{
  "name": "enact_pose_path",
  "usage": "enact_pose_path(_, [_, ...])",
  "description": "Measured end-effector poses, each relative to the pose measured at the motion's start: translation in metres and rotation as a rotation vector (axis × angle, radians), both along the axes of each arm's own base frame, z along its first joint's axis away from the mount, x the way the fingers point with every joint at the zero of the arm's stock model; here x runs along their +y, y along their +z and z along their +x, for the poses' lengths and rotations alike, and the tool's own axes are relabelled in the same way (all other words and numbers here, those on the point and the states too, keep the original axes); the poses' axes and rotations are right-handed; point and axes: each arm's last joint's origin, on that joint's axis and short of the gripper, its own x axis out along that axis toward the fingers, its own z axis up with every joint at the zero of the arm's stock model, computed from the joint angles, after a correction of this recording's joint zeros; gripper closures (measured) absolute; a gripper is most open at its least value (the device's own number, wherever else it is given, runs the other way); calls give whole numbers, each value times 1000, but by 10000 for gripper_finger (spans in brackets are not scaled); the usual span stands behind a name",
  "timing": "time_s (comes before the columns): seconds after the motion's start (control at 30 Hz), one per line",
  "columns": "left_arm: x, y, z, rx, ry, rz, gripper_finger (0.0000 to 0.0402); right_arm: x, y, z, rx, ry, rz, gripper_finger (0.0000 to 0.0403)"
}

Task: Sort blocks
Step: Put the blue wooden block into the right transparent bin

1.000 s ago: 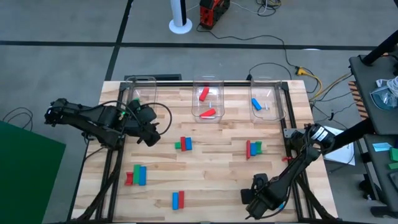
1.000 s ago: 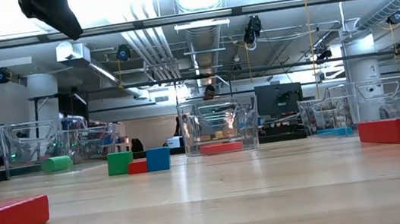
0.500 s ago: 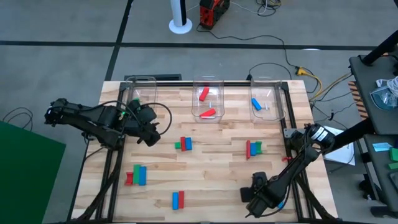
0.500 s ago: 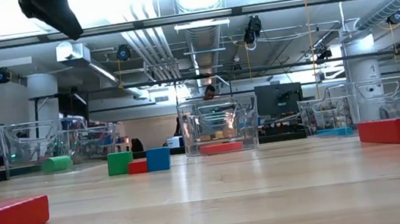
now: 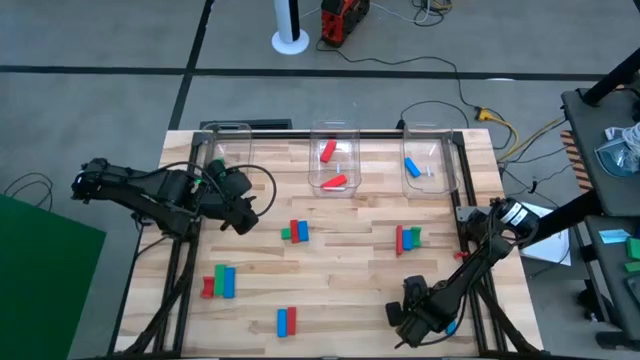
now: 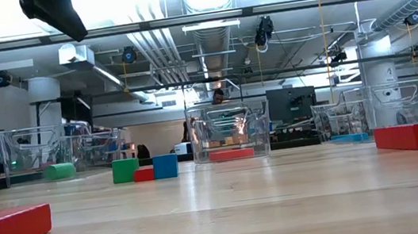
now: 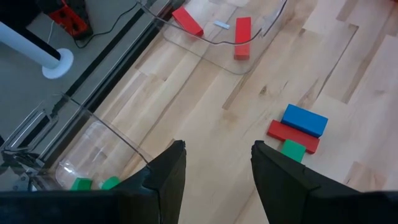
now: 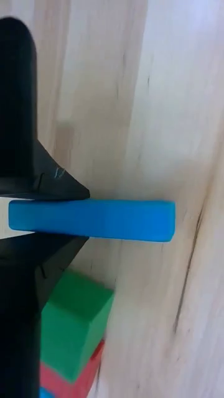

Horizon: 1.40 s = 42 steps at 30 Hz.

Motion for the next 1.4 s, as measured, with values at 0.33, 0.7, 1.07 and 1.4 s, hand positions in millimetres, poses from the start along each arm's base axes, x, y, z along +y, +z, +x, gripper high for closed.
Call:
enact_pose_path(0.33, [0, 3, 1, -24, 6, -9, 242, -61, 74, 16, -114, 110, -11, 351])
enact_pose_path(0.7, [0, 3, 1, -52, 45, -38, 242, -229, 140, 5, -140, 124, -334, 351])
enact_pose_path(1.07, [0, 3, 1, -71, 74, -60, 242, -368, 150, -26, -100, -10, -472, 345])
enact_pose_path(1.4, [1, 2, 1, -88, 107, -82, 242, -426, 119, -32, 9, -3, -409, 347])
